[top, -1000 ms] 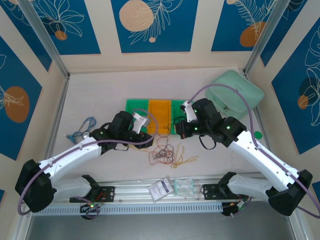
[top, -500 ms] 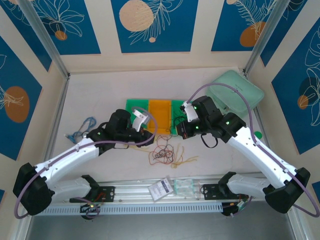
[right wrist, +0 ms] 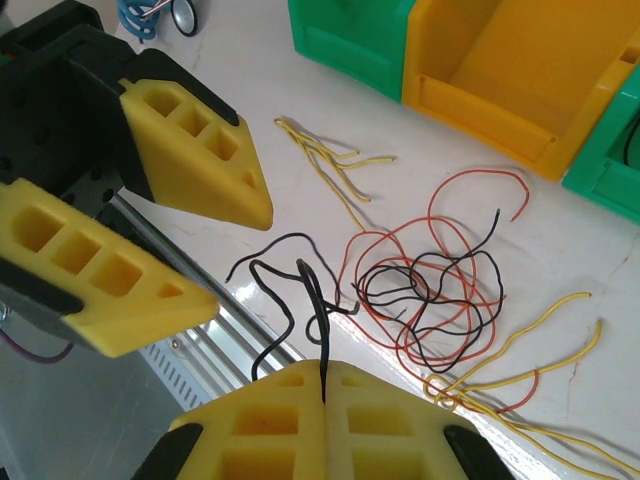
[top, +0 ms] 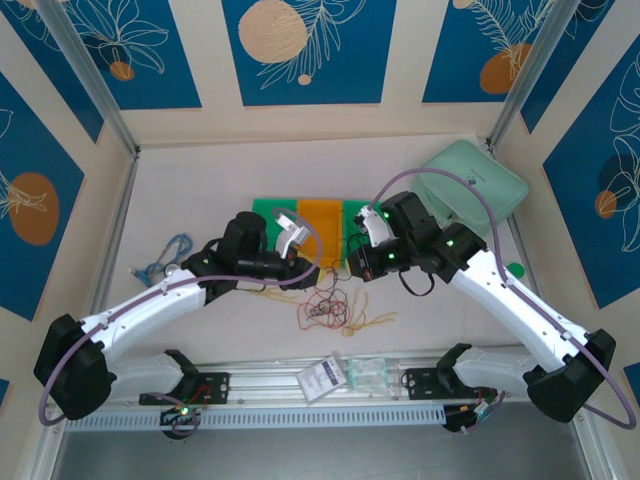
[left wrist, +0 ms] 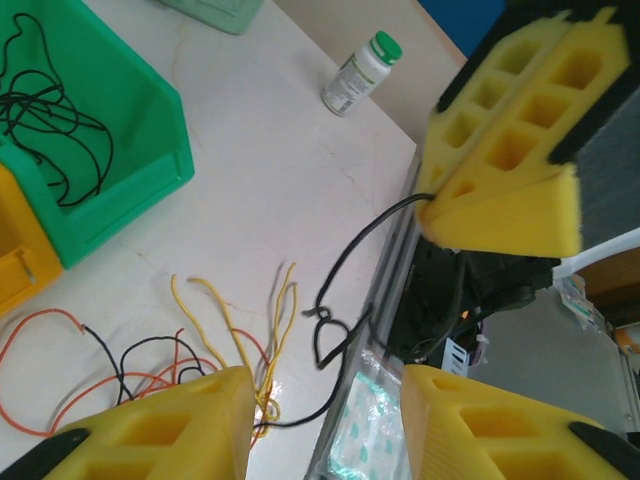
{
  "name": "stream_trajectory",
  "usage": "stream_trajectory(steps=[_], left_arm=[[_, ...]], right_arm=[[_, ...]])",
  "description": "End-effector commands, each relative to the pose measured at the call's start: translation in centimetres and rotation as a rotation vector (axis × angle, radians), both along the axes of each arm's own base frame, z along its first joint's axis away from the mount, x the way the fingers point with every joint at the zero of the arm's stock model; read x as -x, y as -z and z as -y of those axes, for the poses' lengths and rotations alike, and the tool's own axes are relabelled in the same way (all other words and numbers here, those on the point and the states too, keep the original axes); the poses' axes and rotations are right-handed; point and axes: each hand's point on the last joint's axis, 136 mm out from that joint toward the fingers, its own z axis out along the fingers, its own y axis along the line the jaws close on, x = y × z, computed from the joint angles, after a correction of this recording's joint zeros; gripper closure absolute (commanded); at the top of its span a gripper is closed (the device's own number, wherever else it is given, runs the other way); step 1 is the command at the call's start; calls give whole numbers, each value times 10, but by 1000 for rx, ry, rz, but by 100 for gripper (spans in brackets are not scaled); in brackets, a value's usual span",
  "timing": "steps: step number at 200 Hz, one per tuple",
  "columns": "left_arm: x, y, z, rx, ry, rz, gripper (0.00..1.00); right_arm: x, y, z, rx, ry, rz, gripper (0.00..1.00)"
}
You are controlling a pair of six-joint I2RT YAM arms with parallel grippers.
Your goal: Untangle the cables
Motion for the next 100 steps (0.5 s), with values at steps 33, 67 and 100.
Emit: stream_trajectory(steps=[33, 67, 100], left_arm=[[2, -15, 6, 40, 40, 18, 57], [2, -10, 7, 32, 41, 4, 59], [1, -10, 10, 35, 47, -19, 88]], right_arm=[[7, -2, -12, -44, -42, -29, 100], [10, -4, -18, -69, -61, -40, 100], [10, -1, -21, -68, -62, -50, 100]])
